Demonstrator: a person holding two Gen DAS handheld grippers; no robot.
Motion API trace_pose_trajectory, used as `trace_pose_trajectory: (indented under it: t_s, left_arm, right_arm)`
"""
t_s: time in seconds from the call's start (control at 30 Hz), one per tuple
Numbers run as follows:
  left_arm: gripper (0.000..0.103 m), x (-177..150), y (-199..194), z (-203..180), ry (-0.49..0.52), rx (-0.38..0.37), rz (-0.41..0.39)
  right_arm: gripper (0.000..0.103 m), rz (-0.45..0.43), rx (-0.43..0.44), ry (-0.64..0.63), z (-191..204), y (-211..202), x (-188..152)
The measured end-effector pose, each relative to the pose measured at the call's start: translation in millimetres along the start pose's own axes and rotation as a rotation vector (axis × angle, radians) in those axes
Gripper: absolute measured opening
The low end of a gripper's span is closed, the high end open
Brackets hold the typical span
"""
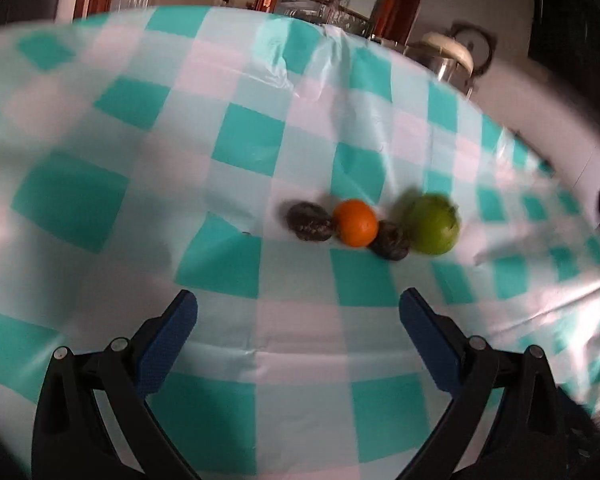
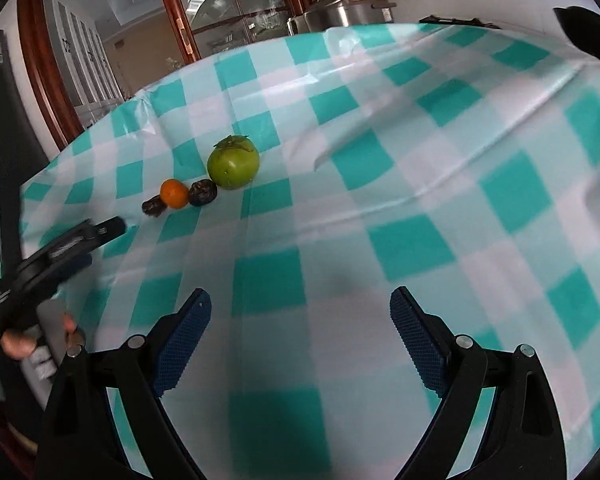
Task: Organize fruits
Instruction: 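Move both open tools back over the remaining fruit on the table, then grasp the second green tomato with the right tool while the left tool grasps a dried fig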
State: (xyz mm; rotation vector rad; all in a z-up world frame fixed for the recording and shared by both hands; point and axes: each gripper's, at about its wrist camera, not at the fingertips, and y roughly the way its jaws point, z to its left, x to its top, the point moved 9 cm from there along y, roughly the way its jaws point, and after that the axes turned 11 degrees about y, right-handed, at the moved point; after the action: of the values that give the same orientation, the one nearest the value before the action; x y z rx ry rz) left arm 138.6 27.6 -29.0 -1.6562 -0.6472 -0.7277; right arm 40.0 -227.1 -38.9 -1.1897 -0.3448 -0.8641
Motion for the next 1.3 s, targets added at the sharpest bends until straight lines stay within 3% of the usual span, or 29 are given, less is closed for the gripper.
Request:
trace_pose_trajectory:
  t_s: [0.13, 0.43, 0.63, 0.67, 0.73, 0.77, 0.83, 0.93, 1.3]
  left_arm:
    - [0.101, -2, -5, 2, -0.014, -0.045, -0.020]
    - [0.101, -4, 1, 15, -0.083, -0.029, -0.002]
    - [0.101, -6, 2, 16, -0.092, -0.025, -0.002]
    - [0.101, -6, 2, 15, -0.084, -0.024, -0.002]
    - [0.101, -6, 2, 13, -0.069, -0.023, -0.003]
    - [0.101, -6, 2, 12, -0.064, -0.023, -0.004]
    - [0.101, -6, 2, 12, -0.060, -0.024, -0.006]
    - [0.101, -5, 2, 11, -0.052, -0.030, -0.009]
    - [0.101, -5, 7, -4, 0.051, -0.036, 0.027]
  right_arm:
    - [0.089, 0.006, 0.012, 0.020, 18, 34, 20]
    - [0.088, 0.020, 0.025, 0.078, 78, 123, 73]
    - [0.088, 0.047, -0.074, 0.075, 100, 167, 90]
    - [0.084, 0.066, -0.116, 0.068, 99, 176, 90]
    - [0.075, 0.092, -0.121, 0.078, 100, 185, 91]
    - [0.067, 0.081, -0.136, 0.076, 99, 186, 94]
    - [0.062, 0.084, -0.122, 0.055, 103, 188, 95]
    - [0.062, 0.086, -0.086, 0.069, 99, 181, 90]
    - [0.062, -0.022, 0.070, 0.390, 17, 109, 65]
